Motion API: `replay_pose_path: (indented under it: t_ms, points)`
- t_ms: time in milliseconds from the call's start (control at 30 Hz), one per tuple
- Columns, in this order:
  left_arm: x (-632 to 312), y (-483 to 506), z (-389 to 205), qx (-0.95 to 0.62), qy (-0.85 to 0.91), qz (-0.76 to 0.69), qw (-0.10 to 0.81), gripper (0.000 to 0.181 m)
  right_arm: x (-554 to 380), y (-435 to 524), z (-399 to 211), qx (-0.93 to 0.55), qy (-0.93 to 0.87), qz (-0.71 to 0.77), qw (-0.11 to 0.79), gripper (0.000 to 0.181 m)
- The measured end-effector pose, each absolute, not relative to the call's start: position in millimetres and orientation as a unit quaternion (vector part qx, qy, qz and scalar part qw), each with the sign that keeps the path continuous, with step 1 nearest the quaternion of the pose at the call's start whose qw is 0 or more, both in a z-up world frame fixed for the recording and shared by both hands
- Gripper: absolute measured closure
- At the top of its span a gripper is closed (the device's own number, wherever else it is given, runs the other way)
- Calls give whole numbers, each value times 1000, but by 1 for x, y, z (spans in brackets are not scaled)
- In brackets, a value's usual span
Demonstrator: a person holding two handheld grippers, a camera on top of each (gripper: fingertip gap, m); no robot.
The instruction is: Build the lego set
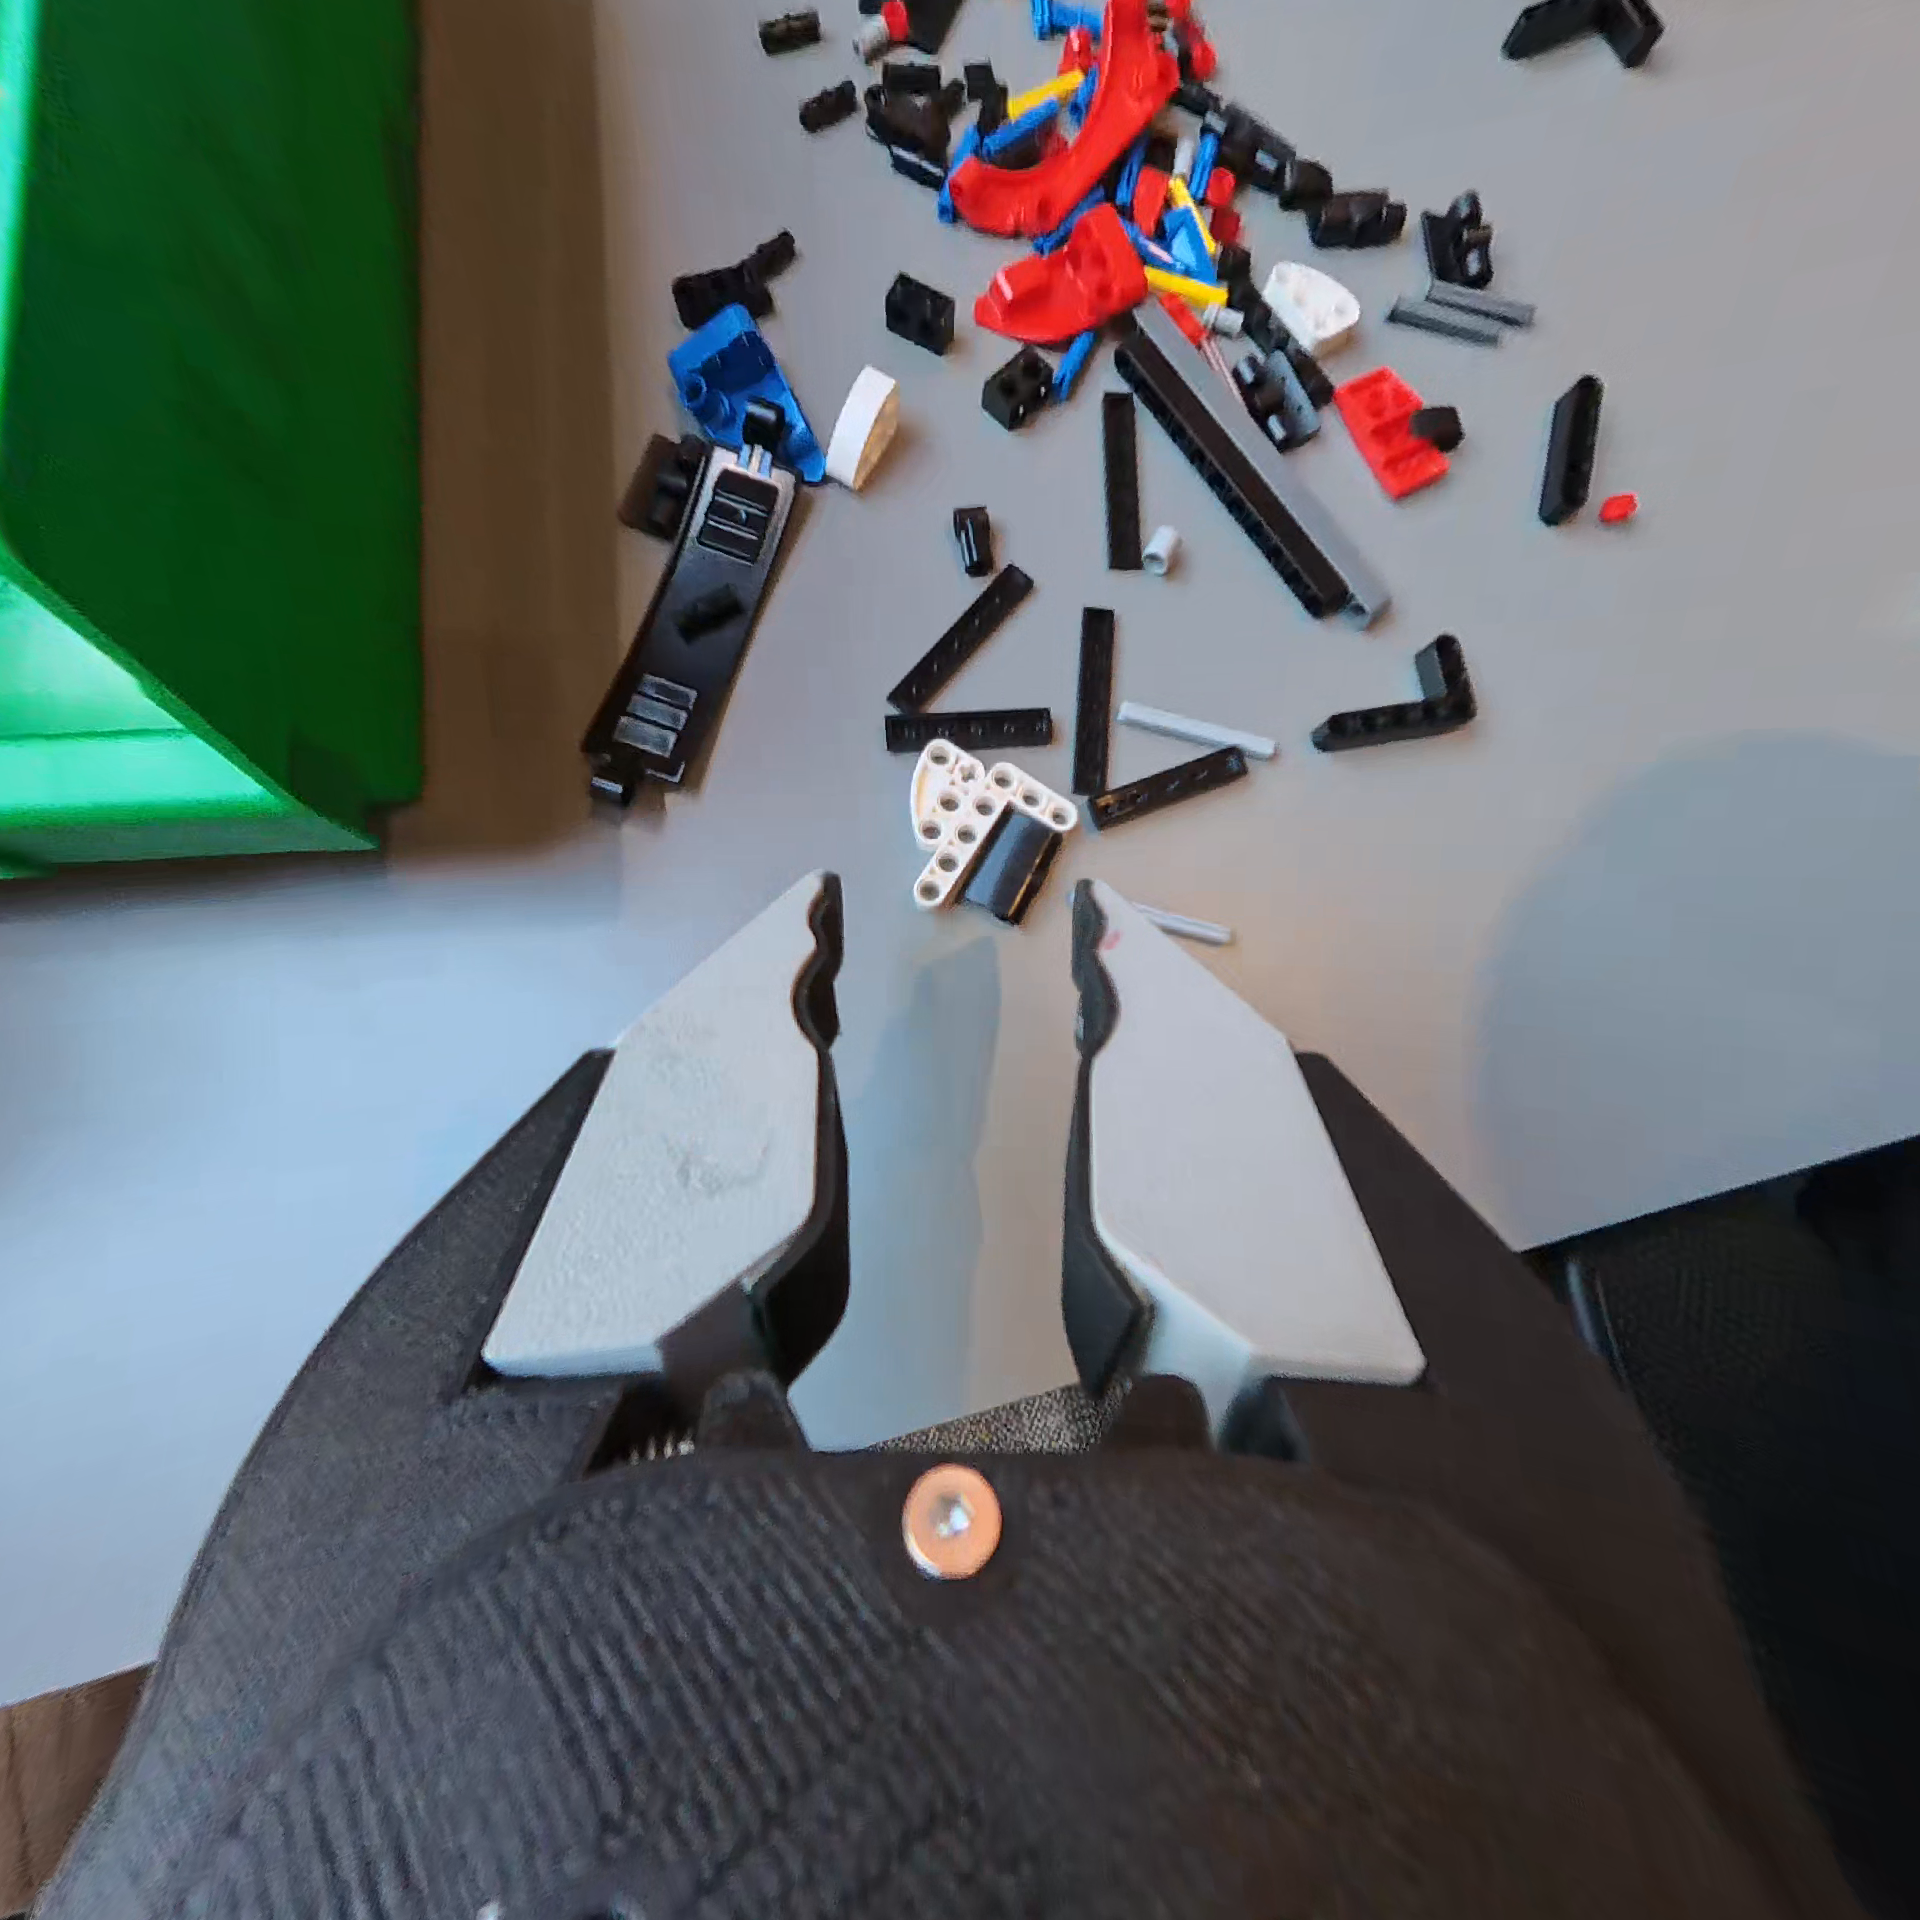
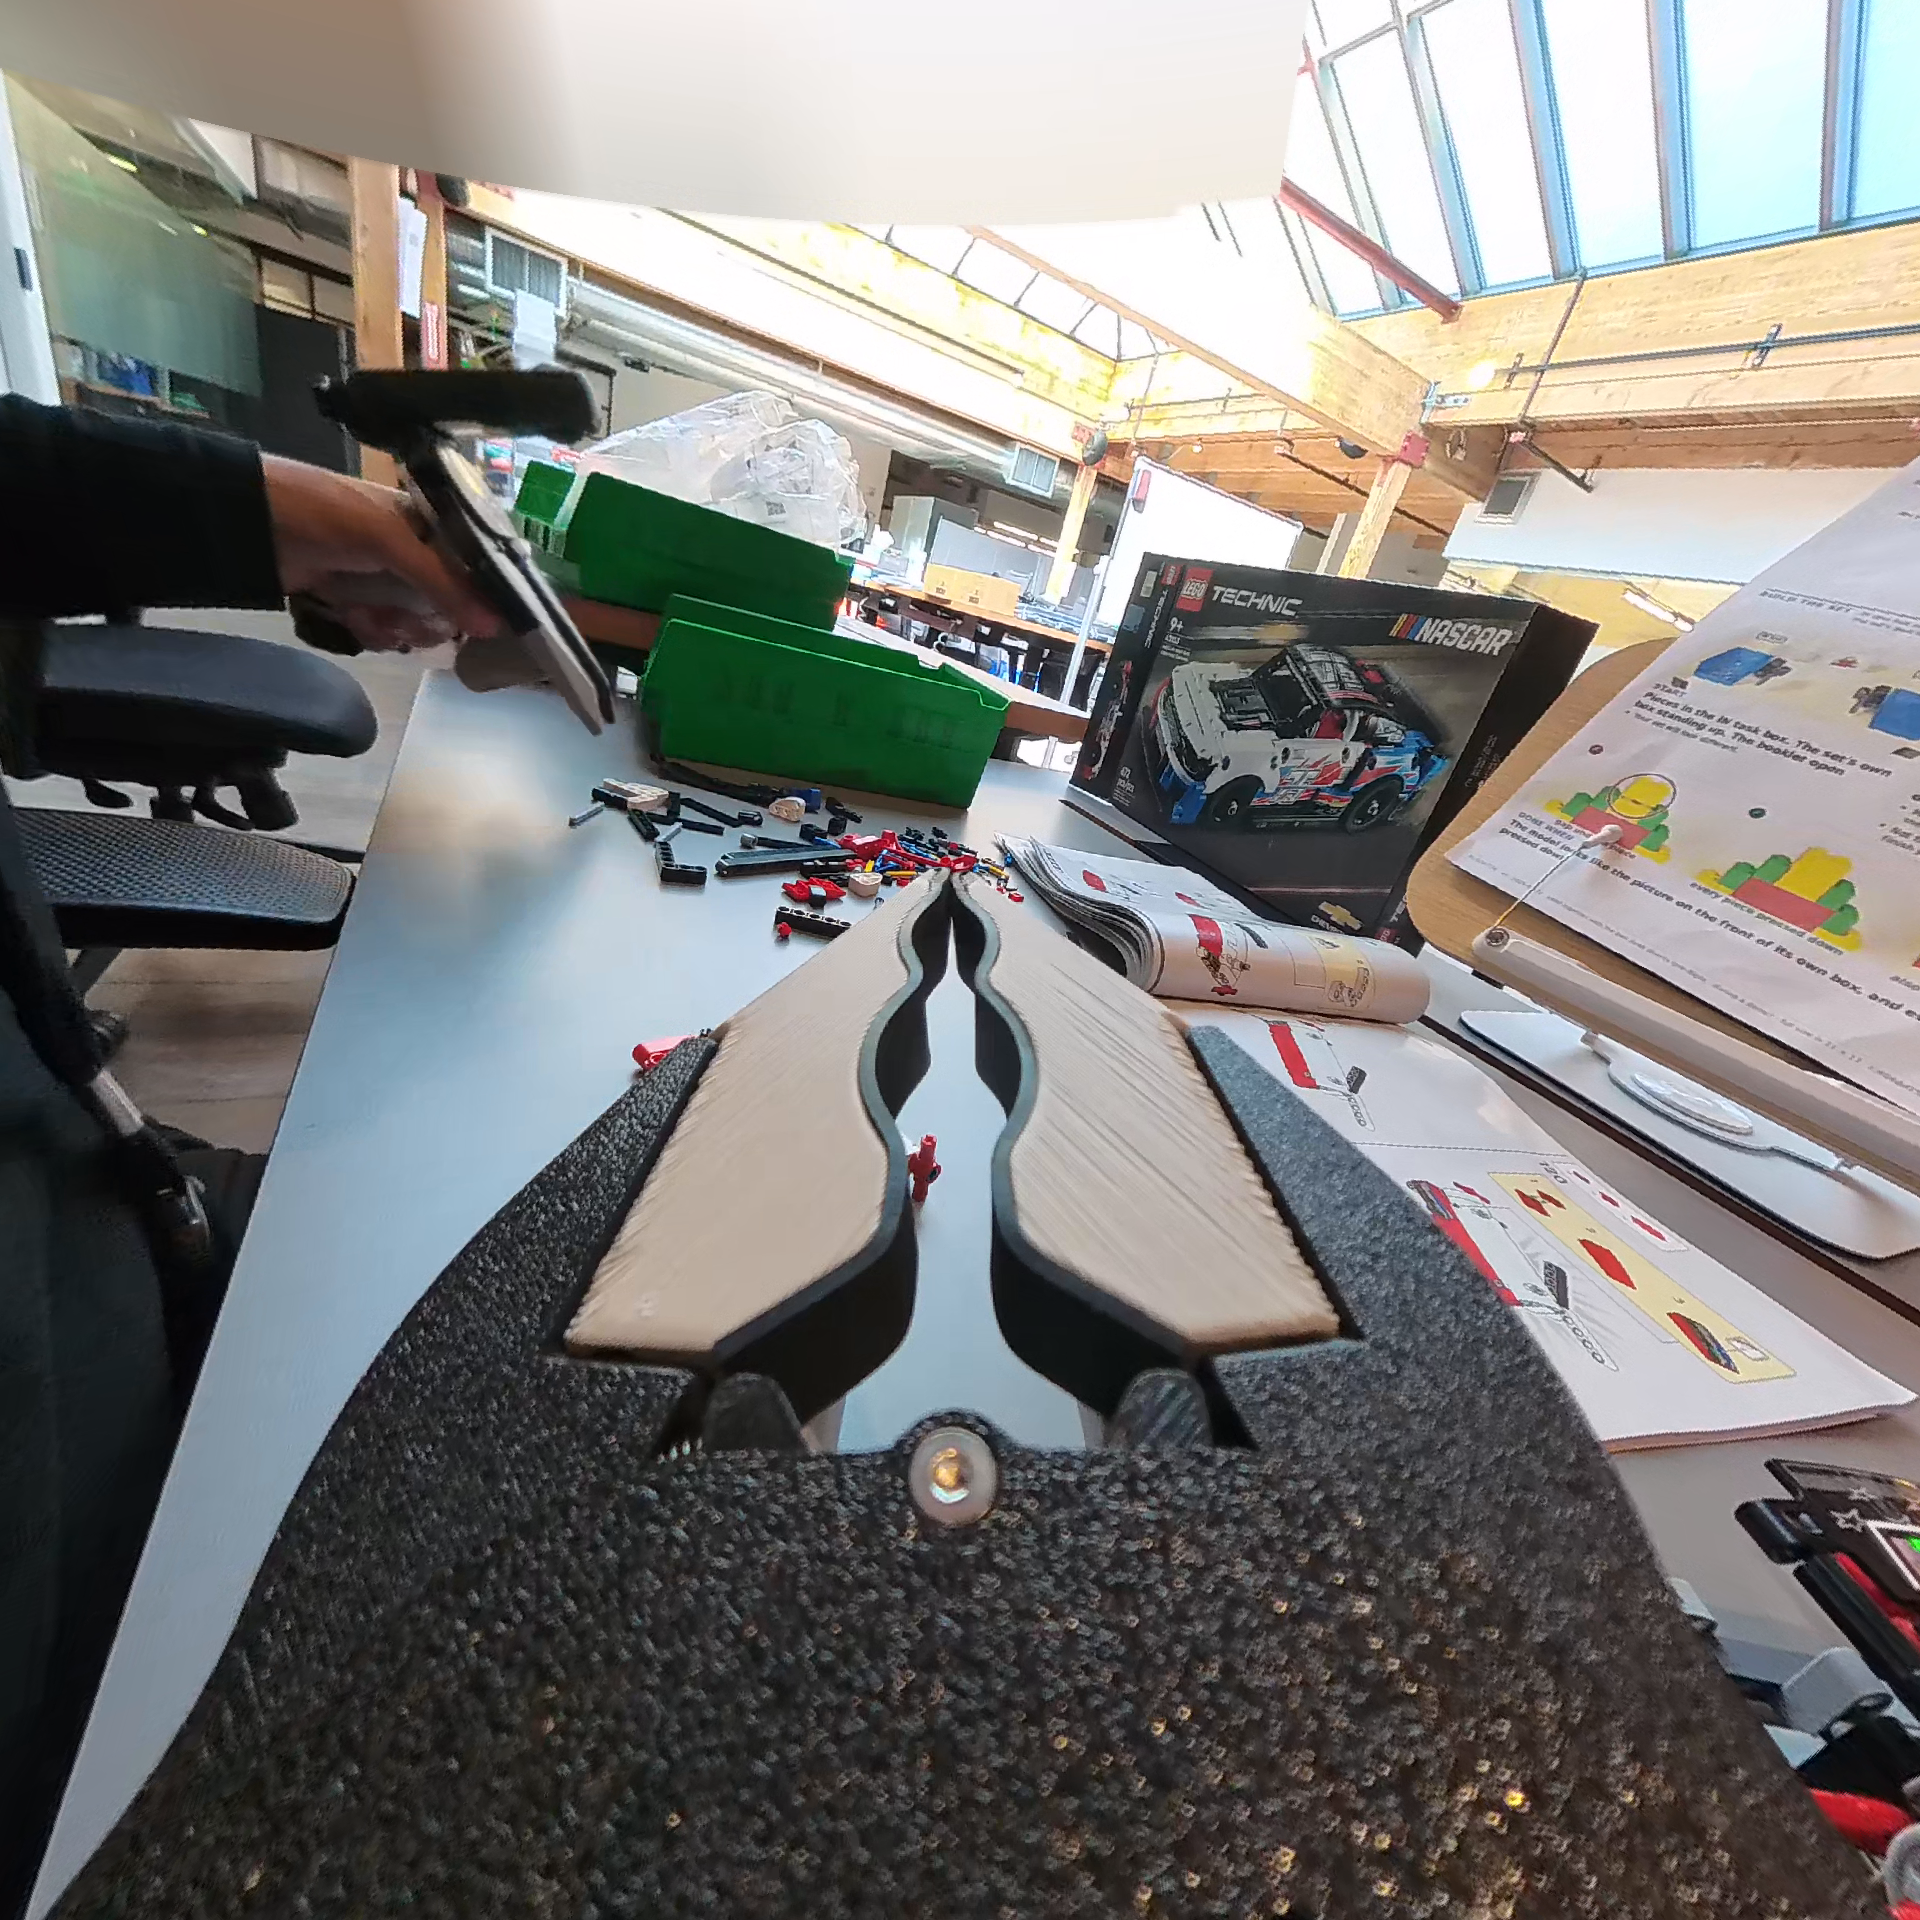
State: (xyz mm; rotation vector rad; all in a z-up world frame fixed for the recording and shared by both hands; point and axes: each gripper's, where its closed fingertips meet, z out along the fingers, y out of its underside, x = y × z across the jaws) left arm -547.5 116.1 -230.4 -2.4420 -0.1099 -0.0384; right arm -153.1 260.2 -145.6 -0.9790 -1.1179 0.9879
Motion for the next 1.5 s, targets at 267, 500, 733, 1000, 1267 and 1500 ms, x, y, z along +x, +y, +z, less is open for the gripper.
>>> replay_pose_path:
  t_ms: [267, 500, 733, 1000, 1267, 1500]
  points:
    - [-548, 127, -237, -937, -16, 1, 349, 160, -155, 258, -148, -424, -497, 418, 632, 181]
    - [-554, 125, -256, -944, -1, -17, 331, 164, -154, 260, -147, -427, -491, 423, 631, 181]
    - [-543, 130, -268, -944, 50, -39, 323, 170, -153, 261, -146, -428, -488, 427, 630, 181]
    - [-542, 132, -268, -945, 63, -36, 320, 177, -152, 261, -145, -429, -486, 430, 629, 181]
    - [-539, 131, -256, -938, 69, -27, 339, 177, -153, 262, -146, -430, -486, 430, 628, 181]
    - [-528, 137, -243, -930, 82, -33, 358, 177, -154, 261, -147, -429, -489, 425, 629, 181]
